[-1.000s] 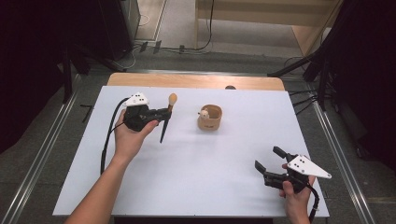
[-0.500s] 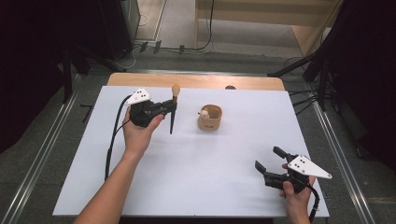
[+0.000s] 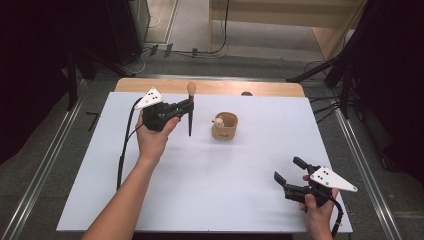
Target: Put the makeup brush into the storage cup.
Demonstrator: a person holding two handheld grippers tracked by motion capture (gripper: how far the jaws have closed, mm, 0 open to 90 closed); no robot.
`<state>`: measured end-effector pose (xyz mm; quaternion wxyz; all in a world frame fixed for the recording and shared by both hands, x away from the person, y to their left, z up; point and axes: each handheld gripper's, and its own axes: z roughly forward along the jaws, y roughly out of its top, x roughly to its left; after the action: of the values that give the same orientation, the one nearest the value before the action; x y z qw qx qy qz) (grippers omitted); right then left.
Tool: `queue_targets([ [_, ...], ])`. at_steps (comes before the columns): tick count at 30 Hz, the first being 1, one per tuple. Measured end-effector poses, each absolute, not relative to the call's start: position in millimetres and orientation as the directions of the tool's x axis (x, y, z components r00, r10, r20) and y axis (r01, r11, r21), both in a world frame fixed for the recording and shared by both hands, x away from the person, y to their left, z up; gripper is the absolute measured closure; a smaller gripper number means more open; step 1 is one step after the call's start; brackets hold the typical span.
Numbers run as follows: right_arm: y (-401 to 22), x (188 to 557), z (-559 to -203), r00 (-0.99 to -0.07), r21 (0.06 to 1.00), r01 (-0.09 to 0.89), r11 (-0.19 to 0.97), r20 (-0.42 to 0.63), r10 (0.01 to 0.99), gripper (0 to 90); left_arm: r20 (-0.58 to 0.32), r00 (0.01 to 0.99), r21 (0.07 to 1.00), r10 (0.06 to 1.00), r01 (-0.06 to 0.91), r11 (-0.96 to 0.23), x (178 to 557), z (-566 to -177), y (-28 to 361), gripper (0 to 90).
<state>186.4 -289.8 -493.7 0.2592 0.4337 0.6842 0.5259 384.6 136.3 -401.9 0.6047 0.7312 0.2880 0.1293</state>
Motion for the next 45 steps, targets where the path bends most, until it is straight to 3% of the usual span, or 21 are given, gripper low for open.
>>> queue_targets([
  [19,-289,187,-495,-0.490,0.944,0.319,0.081,0.091,0.867,13.4,-0.131,0.816,0.981,0.563,0.190,-0.047,391,-392,121,78.4],
  [45,-291,186,-496,-0.483,0.942,0.327,0.070,0.103,0.870,13.5,-0.140,0.834,0.984,0.534,0.178,-0.020,406,-385,91,78.4],
])
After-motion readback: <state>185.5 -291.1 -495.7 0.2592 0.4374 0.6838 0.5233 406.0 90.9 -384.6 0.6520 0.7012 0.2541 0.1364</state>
